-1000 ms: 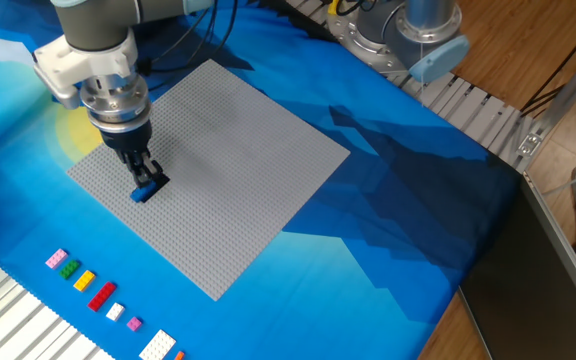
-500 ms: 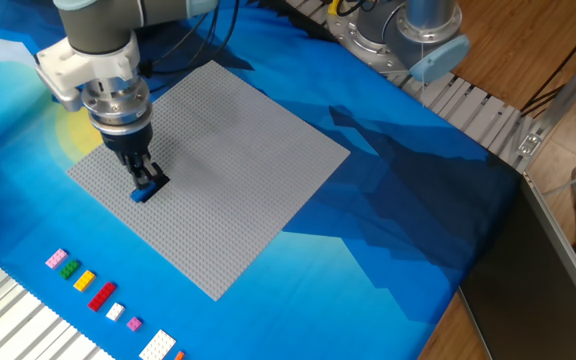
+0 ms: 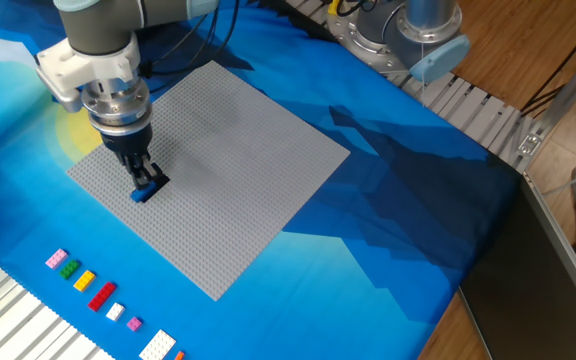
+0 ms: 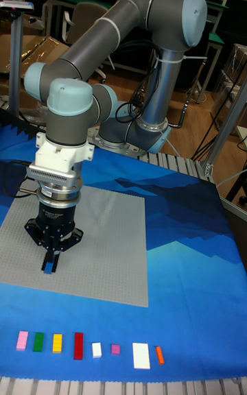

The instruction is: Stack small Lego blocks one on top of the other

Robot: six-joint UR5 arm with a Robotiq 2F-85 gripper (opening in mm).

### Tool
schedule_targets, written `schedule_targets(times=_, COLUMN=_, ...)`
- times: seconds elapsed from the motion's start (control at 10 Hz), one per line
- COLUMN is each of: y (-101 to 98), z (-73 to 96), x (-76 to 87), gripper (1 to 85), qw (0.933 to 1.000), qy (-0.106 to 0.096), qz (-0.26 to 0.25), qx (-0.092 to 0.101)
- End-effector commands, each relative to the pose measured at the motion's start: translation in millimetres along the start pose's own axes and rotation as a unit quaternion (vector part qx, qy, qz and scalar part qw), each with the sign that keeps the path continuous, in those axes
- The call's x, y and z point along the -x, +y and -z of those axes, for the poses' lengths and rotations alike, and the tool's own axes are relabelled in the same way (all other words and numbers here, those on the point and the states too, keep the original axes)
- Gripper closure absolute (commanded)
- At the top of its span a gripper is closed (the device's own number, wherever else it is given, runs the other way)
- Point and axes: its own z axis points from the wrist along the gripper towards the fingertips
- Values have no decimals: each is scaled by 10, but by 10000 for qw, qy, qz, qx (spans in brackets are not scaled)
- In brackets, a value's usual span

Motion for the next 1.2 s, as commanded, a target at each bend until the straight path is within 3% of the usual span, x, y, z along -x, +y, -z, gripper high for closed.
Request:
schedule_targets(times=0.0, y=21, z=-13, x=47, gripper=847, qw=9999, qy=-101, qz=-11, qx=81)
schedule_targets(times=0.5, y=166, z=-109, x=226, gripper=847, qw=9980, qy=-516, qz=56, qx=367)
schedule_targets(times=0.9, y=104, z=-72, x=142, gripper=847, qw=9986, qy=-359, qz=188, qx=347)
schedule_targets(times=1.1, y=34, z=-42, x=37, gripper=847, qw=9993, qy=-138, qz=218, qx=265)
